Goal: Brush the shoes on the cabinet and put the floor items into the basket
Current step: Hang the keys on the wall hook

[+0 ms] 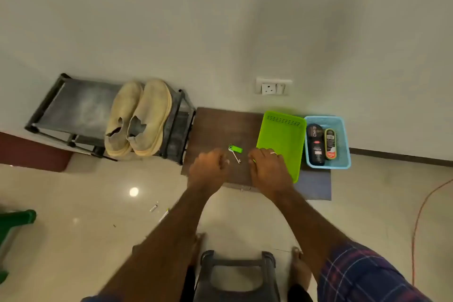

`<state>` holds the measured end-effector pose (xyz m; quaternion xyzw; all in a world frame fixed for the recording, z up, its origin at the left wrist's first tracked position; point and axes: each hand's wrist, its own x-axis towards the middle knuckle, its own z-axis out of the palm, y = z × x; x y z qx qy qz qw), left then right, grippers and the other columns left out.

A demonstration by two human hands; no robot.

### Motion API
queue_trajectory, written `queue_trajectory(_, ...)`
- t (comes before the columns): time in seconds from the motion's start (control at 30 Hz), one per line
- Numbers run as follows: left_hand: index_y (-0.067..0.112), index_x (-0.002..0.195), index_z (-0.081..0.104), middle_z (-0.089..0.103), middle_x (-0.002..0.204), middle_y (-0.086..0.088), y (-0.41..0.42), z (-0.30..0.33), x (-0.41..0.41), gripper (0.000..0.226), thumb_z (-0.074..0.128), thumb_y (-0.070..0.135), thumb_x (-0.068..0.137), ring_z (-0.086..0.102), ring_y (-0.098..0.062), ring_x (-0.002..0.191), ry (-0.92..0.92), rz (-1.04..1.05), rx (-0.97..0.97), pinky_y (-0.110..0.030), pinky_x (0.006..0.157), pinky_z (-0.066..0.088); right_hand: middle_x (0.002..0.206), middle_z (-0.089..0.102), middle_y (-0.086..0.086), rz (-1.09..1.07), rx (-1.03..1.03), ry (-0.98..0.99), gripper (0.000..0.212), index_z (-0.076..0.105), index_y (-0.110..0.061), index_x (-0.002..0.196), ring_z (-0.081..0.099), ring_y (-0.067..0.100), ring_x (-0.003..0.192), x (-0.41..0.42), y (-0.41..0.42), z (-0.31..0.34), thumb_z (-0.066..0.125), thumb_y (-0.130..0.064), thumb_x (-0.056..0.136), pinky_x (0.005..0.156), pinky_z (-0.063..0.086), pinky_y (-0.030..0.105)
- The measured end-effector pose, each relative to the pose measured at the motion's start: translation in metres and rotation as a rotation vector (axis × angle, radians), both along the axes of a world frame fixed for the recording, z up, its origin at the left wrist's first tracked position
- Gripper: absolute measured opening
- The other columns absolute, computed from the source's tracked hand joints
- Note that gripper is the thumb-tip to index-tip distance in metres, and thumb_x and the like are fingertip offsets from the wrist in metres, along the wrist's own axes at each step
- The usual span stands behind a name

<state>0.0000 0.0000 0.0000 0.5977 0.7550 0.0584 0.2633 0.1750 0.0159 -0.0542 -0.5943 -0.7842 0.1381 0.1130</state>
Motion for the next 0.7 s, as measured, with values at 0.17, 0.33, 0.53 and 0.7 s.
queue_trajectory(0.17,0.021,0.096,0.068,0.071,0.092,-0.005,0.025,-0.085,-0.027,0.015,0.059,0.032,0.093,0.066,-0.030,0.085,-0.090,0.051,-0.064,-0.043,0.075,0.058,0.087,0.063,0.013,-0.066,-0.130,0.108,0.018,0.061,-0.011,0.092,0.060,0.039,0.076,-0.042,0.034,-0.092,0.046,-0.020,0.094,0.061,0.046,0.043)
queue_trajectory(0.33,0.020,0.095,0.067,0.069,0.090,0.000,0.041,-0.155,-0.056,0.011,0.058,0.025,0.096,0.061,-0.020,0.078,-0.141,0.015,-0.121,-0.032,0.064,0.046,0.107,0.067,0.016,-0.045,-0.259,0.017,0.025,0.063,-0.009,0.111,0.064,0.041,0.096,-0.086,0.067,-0.149,0.055,-0.001,0.088,0.078,0.050,0.043)
queue_trajectory(0.53,0.020,0.097,0.071,0.072,0.092,-0.001,0.069,-0.193,-0.072,0.010,0.062,0.026,0.095,0.065,-0.020,0.082,-0.231,0.078,-0.082,-0.041,0.074,0.059,0.123,0.062,0.016,-0.072,-0.383,-0.086,0.039,0.057,-0.012,0.125,0.062,0.040,0.111,-0.103,0.109,-0.190,0.054,0.000,0.088,0.091,0.048,0.043)
queue_trajectory(0.7,0.018,0.101,0.071,0.071,0.093,-0.001,0.076,-0.216,-0.074,0.012,0.063,0.026,0.097,0.062,-0.015,0.081,-0.257,0.078,-0.092,-0.032,0.073,0.054,0.120,0.064,0.013,-0.109,-0.386,-0.087,0.034,0.066,-0.019,0.121,0.063,0.037,0.108,-0.101,0.134,-0.213,0.061,-0.009,0.088,0.091,0.049,0.038)
